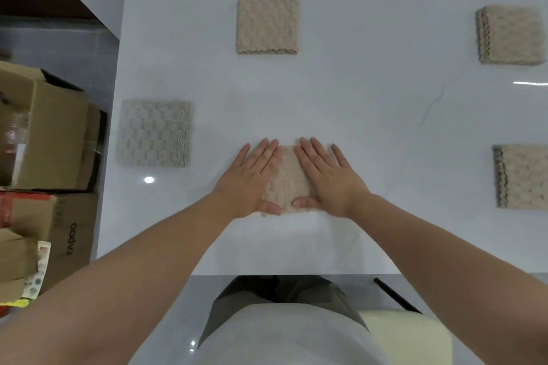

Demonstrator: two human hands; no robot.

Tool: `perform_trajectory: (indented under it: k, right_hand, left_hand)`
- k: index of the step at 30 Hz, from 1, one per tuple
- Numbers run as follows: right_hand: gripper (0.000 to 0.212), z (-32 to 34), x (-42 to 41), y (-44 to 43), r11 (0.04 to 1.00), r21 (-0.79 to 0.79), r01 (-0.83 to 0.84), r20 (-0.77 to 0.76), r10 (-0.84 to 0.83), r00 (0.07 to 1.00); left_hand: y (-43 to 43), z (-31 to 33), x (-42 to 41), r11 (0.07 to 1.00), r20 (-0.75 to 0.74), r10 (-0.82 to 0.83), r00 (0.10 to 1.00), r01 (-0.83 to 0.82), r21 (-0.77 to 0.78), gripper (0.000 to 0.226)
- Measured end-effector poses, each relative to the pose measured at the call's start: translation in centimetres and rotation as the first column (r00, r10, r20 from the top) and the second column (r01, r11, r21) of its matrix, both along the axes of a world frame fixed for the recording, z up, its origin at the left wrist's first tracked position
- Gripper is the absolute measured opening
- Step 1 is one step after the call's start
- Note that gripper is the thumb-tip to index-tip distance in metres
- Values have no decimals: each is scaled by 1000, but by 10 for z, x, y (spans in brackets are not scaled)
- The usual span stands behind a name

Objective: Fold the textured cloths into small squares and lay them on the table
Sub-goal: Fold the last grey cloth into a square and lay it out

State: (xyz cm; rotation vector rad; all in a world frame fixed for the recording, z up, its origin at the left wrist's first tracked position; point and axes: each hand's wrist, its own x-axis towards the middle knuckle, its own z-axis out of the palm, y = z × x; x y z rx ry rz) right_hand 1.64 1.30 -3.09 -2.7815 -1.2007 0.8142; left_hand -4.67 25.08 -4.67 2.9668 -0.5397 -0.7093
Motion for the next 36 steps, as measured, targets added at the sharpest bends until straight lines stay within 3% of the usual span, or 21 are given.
perform_trajectory:
  k: [13, 17, 24, 28, 34, 36]
  right_hand:
    - [110, -4, -7, -15, 999, 27, -45, 79, 42, 996]
    - [114, -10, -11, -23, 999, -1, -47, 18, 47, 999]
    - [119, 10, -9, -10, 999, -27, 20, -51, -22, 998]
    - [99, 37, -10, 0, 970, 176, 169, -46, -163, 985]
    - [47, 52, -20, 47, 924, 293, 247, -113, -223, 968]
    - [48, 58, -25, 70, 911, 326, 253, -138, -220, 966]
  left_hand:
    - [4, 7, -7, 995, 78, -63, 995, 56, 87, 130]
    - [1, 3, -14, 998, 32, -29, 999, 28, 57, 127]
    - [-11, 37, -7, 986, -77, 13, 997, 0, 164, 127]
    - [-1, 70, -16, 986, -130, 110, 985, -91, 142, 108]
    - [35, 99, -35, 956, -91, 289, 953, -283, 74, 72]
    - [50, 109, -41, 937, -72, 348, 935, -344, 63, 68]
